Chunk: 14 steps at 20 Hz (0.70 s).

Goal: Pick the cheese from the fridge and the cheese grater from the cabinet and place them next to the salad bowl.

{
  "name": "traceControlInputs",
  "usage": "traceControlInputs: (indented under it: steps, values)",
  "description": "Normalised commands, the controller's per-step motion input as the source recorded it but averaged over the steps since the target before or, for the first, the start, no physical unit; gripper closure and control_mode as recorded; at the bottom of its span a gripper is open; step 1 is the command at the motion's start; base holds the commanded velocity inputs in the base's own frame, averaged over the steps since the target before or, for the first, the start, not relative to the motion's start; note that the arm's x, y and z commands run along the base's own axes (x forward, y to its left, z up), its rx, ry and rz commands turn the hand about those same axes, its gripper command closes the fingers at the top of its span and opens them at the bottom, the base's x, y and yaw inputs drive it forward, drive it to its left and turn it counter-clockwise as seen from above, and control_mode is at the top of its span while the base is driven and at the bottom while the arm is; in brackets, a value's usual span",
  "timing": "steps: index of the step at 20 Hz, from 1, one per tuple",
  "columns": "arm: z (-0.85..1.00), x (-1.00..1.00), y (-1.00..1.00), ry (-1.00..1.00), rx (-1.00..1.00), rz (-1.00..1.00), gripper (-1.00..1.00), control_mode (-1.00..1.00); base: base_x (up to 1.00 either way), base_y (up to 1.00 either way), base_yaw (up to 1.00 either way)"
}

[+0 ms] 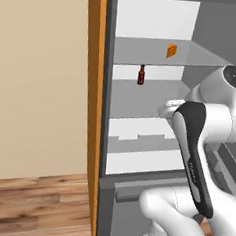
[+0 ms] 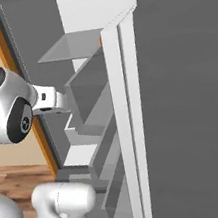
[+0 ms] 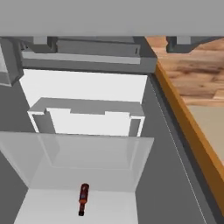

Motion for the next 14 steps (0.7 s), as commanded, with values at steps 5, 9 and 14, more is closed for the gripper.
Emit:
traceControlInputs:
  steps: [5, 9, 14]
  values:
    - [0.00, 0.00, 0.00, 0.00, 0.00, 0.00, -1.00, 1.00, 0.37, 0.51, -0.21]
    - [0.00, 0.00, 0.00, 0.00, 0.00, 0.00, -1.00, 1.00, 0.83, 0.14, -0.25]
    - [0.00, 0.00, 0.00, 0.00, 0.00, 0.00, -1.00, 1.00, 0.94, -0.34, -0.19]
